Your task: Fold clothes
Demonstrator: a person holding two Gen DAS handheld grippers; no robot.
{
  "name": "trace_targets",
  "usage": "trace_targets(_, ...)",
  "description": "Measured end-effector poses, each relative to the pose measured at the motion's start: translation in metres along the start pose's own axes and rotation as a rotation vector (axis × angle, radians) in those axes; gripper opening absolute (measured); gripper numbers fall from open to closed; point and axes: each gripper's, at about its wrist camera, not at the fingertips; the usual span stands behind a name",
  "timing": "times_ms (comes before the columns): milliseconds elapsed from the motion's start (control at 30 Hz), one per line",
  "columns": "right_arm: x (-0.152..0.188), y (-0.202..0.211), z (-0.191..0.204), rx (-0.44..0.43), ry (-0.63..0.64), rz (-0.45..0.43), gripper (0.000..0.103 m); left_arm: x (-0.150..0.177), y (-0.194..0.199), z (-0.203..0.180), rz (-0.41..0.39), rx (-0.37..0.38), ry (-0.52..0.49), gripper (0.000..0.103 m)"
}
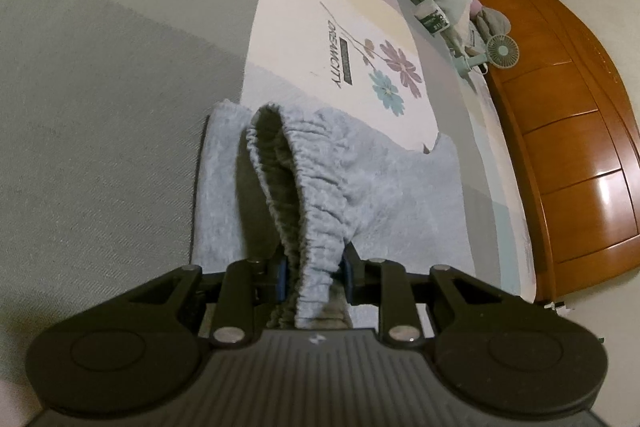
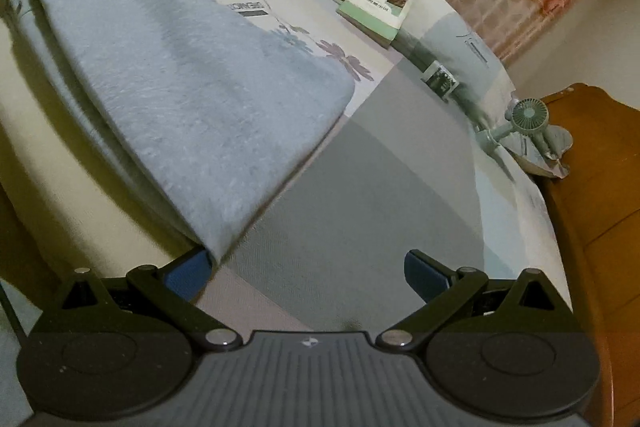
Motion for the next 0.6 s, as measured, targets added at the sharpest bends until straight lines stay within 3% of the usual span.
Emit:
trace_targets(200, -0.009, 0.015, -0.012, -0.013, -0.03, -0.03, 0.103, -0.002, 0.005, -0.006, -0.014, 0.0, -0.038, 0.024)
trace_targets(333, -0.025, 0.023, -0.031, -0.086, -0.168, -0.065, 0.103, 0.004, 0.005, 0.005, 0.002, -0.027, -0.01, 0.035)
trace_targets(467, -0.047, 0.024, -0.042, -0.196, -0.304, -0.109, 0.103, 0.009, 0.031, 0.0, -0.027, -0.071, -0.05, 0.044)
trace_targets(533, -0.059, 0.022, -0.04, -0.274, -0.35, -0.126, 0.099, 0.01, 0.048, -0.012, -0.061, -0.122, -0.108, 0.049)
trace_targets(600, -0.072, 0.017, -0.03, -0.373, -0.362, -0.127, 0.078, 0.011, 0.059, -0.026, -0.093, -0.131, -0.168, 0.054)
Point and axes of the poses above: each gripper's, at about its wrist camera, not at the fingertips, and y roughly against the way its jaws point, z to its left, x to its underside, and after that the axes turned 11 degrees about -y, right-handed
